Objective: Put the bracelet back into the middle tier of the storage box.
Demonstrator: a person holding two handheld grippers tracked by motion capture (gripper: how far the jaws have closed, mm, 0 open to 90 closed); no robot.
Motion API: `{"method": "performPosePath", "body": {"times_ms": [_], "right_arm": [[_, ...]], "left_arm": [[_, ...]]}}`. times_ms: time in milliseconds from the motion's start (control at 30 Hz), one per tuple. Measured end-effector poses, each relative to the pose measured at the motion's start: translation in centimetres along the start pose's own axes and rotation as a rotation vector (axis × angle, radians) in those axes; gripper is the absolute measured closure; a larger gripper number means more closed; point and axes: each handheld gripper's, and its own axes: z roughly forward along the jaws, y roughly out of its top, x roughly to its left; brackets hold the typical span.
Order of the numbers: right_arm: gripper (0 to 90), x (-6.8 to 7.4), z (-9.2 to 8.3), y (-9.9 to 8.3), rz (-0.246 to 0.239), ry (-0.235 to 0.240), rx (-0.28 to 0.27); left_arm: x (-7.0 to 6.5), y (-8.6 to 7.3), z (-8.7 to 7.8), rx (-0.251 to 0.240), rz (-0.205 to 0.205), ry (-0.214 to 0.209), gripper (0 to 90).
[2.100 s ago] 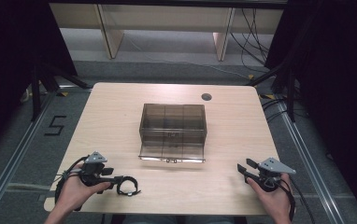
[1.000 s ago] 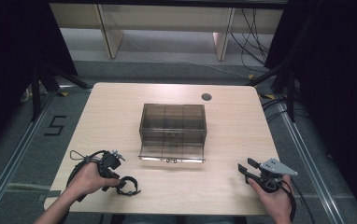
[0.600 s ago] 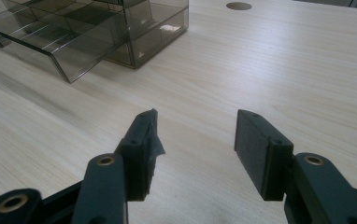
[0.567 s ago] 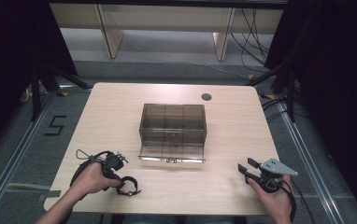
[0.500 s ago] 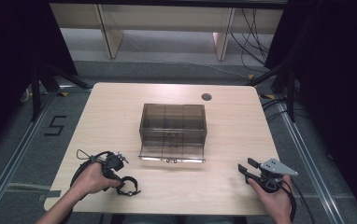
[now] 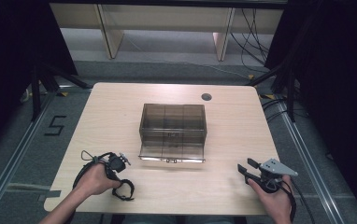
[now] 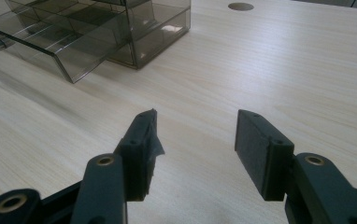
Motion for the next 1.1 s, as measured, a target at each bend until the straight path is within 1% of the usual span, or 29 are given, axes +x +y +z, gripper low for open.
{"method": "performPosePath", "body": {"times_ms": [33,167,200,233,267,300,333,367,400,433,467,500,533,567,600,633,667,700,733,767,800,833,867,900,933,1000,1100], "right_arm": [[49.8,0.0,0.0,0.0,-0.001,0.0,0.0],[49.8,0.0,0.0,0.0,0.001,0.0,-0.003],[49.8,0.0,0.0,0.0,0.001,0.001,-0.004],[49.8,0.0,0.0,0.0,0.001,0.001,-0.004],[49.8,0.0,0.0,0.0,0.001,0.001,-0.004],[49.8,0.0,0.0,0.0,0.001,0.001,-0.004],[49.7,0.0,0.0,0.0,0.004,0.0,-0.003],[49.7,0.0,0.0,0.0,0.002,-0.001,-0.004],[49.7,0.1,-0.1,0.0,0.01,-0.003,-0.003],[49.7,0.0,0.0,0.0,-0.006,-0.007,-0.01],[49.7,0.2,-0.1,0.0,0.027,-0.008,0.002],[49.7,0.2,-0.1,-0.1,0.032,-0.008,0.005],[49.7,0.3,-0.2,-0.1,0.035,-0.008,0.006],[49.7,0.3,-0.1,-0.1,0.033,-0.007,0.005],[49.7,0.3,-0.1,-0.1,0.034,-0.007,0.006],[49.7,0.3,-0.1,-0.1,0.033,-0.006,0.006],[49.7,0.3,-0.1,-0.1,0.033,-0.007,0.006],[49.7,0.3,-0.2,-0.1,0.033,-0.007,0.006],[49.7,0.3,-0.2,-0.1,0.033,-0.007,0.005],[49.7,0.3,-0.2,-0.1,0.033,-0.007,0.005],[49.7,0.3,-0.2,-0.1,0.033,-0.007,0.005],[49.7,0.1,-0.1,-0.1,0.016,-0.009,-0.001],[49.7,0.0,-0.1,0.0,-0.001,-0.011,-0.009],[49.7,0.2,-0.2,-0.1,0.033,-0.007,0.002],[49.7,0.3,-0.2,-0.1,0.043,-0.005,0.001],[49.7,0.3,-0.2,-0.1,0.04,-0.005,0.0],[49.6,0.3,-0.2,-0.1,0.04,-0.004,0.001]], "left_arm": [[0.0,0.0,0.1,-0.012,-0.003,0.001,81.1],[0.0,0.0,0.1,-0.01,-0.007,-0.008,83.5],[0.0,0.1,-0.1,-0.004,-0.002,-0.01,84.0],[0.0,0.1,-0.1,-0.013,-0.013,-0.015,84.3],[0.1,0.1,-0.2,-0.021,-0.01,-0.015,84.4],[0.0,0.1,-0.4,-0.021,-0.017,-0.018,84.6],[0.0,0.1,-0.4,-0.041,-0.027,-0.02,84.7],[0.0,0.2,-0.6,-0.032,-0.024,-0.026,84.7],[-0.1,0.2,-0.7,-0.041,-0.054,-0.036,84.8],[0.0,0.2,-0.9,-0.04,-0.028,-0.033,84.8],[0.0,0.2,-1.0,-0.044,-0.033,-0.037,84.8],[-0.1,0.2,-1.0,-0.054,-0.057,-0.047,84.8],[0.0,0.3,-1.2,-0.055,-0.038,-0.046,84.8],[0.0,0.3,-1.2,-0.063,-0.038,-0.047,84.9],[-0.2,0.2,-1.3,-0.07,-0.067,-0.053,84.9],[0.0,0.3,-1.5,-0.071,-0.046,-0.051,84.9],[0.0,0.4,-1.6,-0.074,-0.039,-0.053,84.9],[-0.2,0.4,-1.7,-0.07,-0.069,-0.065,84.9],[-0.3,0.4,-1.8,-0.077,-0.073,-0.068,84.9],[-0.1,0.5,-1.9,-0.078,-0.044,-0.065,85.0],[-0.3,0.5,-2.0,-0.077,-0.07,-0.075,85.0],[0.0,0.6,-2.2,-0.07,-0.036,-0.076,85.0],[-0.1,0.7,-2.3,-0.079,-0.041,-0.082,85.0],[0.0,0.7,-2.4,-0.079,-0.038,-0.086,85.0],[-0.1,0.8,-2.5,-0.082,-0.048,-0.095,85.0],[0.0,0.9,-2.7,-0.082,-0.038,-0.095,85.0],[-0.1,1.0,-2.9,-0.092,-0.049,-0.102,85.0]]}}
